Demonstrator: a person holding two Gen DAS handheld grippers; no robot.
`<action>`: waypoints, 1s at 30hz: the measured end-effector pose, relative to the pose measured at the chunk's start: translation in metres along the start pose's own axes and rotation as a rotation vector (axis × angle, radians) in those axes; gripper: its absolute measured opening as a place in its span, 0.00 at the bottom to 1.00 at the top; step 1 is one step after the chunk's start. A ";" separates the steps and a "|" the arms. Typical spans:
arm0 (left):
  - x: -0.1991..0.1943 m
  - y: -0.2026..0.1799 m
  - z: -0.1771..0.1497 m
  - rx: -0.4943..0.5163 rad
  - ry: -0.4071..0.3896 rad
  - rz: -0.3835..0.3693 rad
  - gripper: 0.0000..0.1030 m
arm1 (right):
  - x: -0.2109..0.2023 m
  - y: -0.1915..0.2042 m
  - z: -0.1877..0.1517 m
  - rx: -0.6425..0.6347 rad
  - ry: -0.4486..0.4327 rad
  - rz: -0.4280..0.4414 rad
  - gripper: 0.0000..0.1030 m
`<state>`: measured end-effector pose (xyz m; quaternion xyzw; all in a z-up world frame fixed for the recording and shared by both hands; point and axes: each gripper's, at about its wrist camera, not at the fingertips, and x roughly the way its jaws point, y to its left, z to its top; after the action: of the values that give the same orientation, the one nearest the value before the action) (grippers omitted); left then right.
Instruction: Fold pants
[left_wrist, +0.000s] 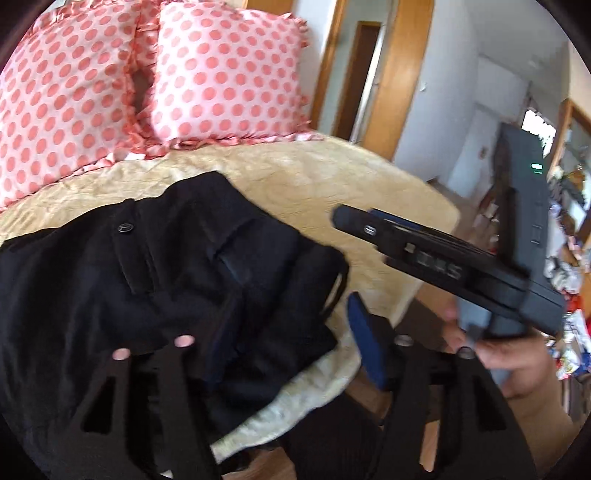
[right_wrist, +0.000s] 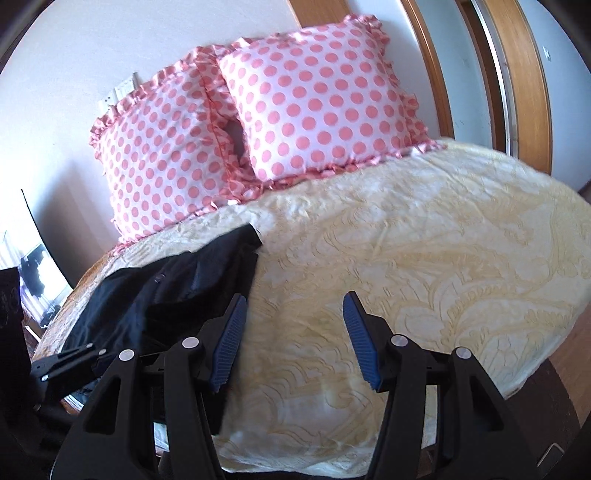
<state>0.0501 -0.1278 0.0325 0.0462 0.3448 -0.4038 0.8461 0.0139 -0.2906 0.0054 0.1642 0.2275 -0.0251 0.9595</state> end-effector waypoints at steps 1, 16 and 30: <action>-0.010 0.002 -0.001 0.003 -0.010 -0.026 0.73 | -0.002 0.003 0.004 -0.011 -0.018 0.000 0.55; -0.053 0.141 -0.031 -0.281 0.034 0.480 0.89 | 0.042 0.101 -0.010 -0.292 0.116 0.221 0.55; -0.082 0.150 -0.038 -0.232 -0.013 0.553 0.91 | 0.048 0.051 0.034 -0.072 0.204 0.179 0.55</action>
<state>0.1009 0.0391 0.0244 0.0389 0.3574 -0.1165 0.9259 0.0776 -0.2526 0.0280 0.1508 0.3089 0.0857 0.9351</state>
